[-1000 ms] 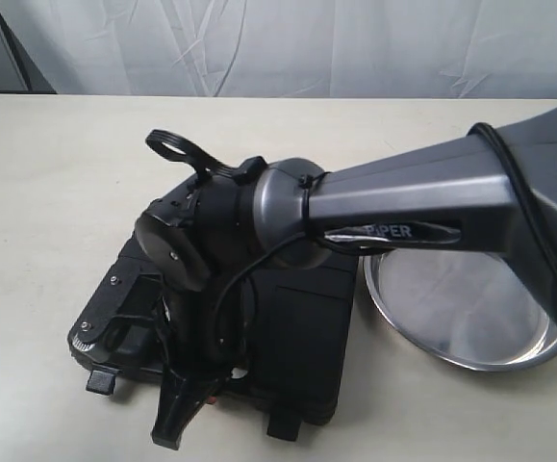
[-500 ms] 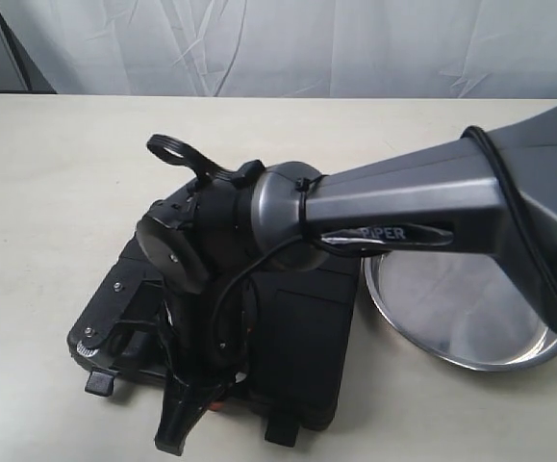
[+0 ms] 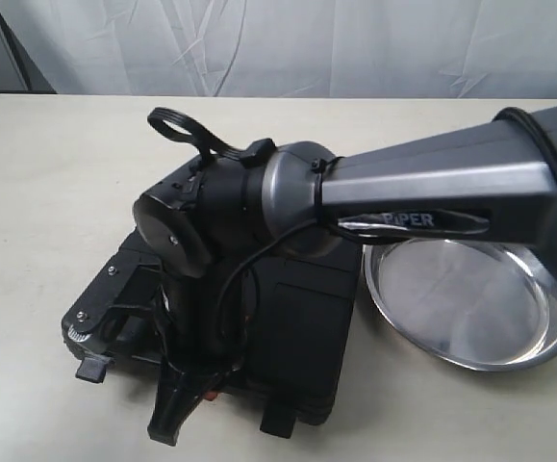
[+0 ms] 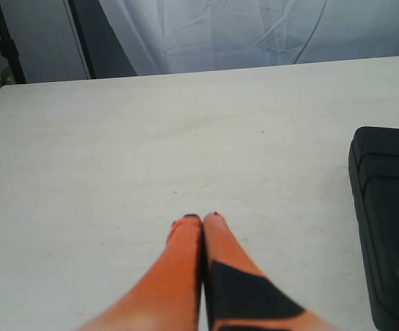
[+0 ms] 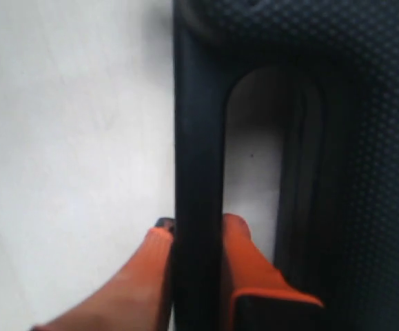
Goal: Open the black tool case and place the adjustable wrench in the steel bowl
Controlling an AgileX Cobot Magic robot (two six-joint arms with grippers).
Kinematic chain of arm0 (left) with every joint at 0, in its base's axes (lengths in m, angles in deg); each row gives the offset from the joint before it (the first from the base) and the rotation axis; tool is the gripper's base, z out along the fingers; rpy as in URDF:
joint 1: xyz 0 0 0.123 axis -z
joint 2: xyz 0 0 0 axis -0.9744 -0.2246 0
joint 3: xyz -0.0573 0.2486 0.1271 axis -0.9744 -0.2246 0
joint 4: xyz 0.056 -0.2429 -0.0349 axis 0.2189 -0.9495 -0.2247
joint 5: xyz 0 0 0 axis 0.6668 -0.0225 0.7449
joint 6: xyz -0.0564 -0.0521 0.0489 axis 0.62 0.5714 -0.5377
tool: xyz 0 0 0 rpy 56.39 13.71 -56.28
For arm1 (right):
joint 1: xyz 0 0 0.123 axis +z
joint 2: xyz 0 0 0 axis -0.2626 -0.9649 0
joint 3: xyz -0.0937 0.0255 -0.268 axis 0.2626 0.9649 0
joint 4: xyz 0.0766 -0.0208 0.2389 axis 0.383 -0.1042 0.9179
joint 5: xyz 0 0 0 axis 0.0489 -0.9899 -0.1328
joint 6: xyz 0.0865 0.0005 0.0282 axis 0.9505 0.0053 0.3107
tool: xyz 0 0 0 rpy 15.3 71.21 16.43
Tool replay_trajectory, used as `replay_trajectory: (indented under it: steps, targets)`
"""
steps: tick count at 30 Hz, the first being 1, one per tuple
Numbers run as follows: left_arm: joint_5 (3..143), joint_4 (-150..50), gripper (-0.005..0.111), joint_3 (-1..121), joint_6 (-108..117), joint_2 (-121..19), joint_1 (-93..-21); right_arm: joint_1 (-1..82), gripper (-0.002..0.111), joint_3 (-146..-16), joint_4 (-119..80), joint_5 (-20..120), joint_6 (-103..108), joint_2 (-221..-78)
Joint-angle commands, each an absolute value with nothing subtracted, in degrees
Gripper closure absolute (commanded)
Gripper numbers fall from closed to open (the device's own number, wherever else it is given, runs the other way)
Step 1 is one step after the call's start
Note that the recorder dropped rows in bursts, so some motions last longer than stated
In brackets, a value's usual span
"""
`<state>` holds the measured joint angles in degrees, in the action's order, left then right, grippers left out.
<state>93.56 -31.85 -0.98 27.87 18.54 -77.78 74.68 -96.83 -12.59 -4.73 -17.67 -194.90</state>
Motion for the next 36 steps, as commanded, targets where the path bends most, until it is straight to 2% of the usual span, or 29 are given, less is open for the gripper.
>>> replay_trajectory:
  steps: [1, 17, 19, 24, 25, 27, 30, 36]
  targets:
    - [93.03, -31.55, 0.107, -0.71, 27.95, 18.69, -78.0, 74.62, 0.109, -97.66, -12.84, -4.88, -17.63, -193.47]
    - [93.03, -31.55, 0.107, -0.71, 27.95, 18.69, -78.0, 74.62, 0.107, -97.54, -12.25, -3.39, -17.63, -197.28]
    - [93.03, -31.55, 0.107, -0.71, 27.95, 18.69, -78.0, 74.62, 0.099, -97.54, -12.15, -3.39, -17.63, -197.32]
    - [93.03, -31.55, 0.107, -0.71, 27.95, 18.69, -78.0, 74.62, 0.067, -97.68, -12.15, -3.51, -17.63, -197.32]
    - [93.03, -31.55, 0.107, -0.71, 27.95, 18.69, -78.0, 74.62, 0.065, -97.68, -12.15, -3.51, -17.63, -197.32]
    - [93.03, -31.55, 0.107, -0.71, 27.95, 18.69, -78.0, 74.62, 0.066, -97.68, -12.15, -3.51, -17.51, -197.32]
    - [93.03, -31.55, 0.107, -0.71, 27.95, 18.69, -78.0, 74.62, 0.074, -97.68, -12.15, -3.51, -17.51, -197.32]
    - [93.03, -31.55, 0.107, -0.71, 27.95, 18.69, -78.0, 74.62, 0.106, -97.68, -12.15, -3.36, -17.51, -197.11]
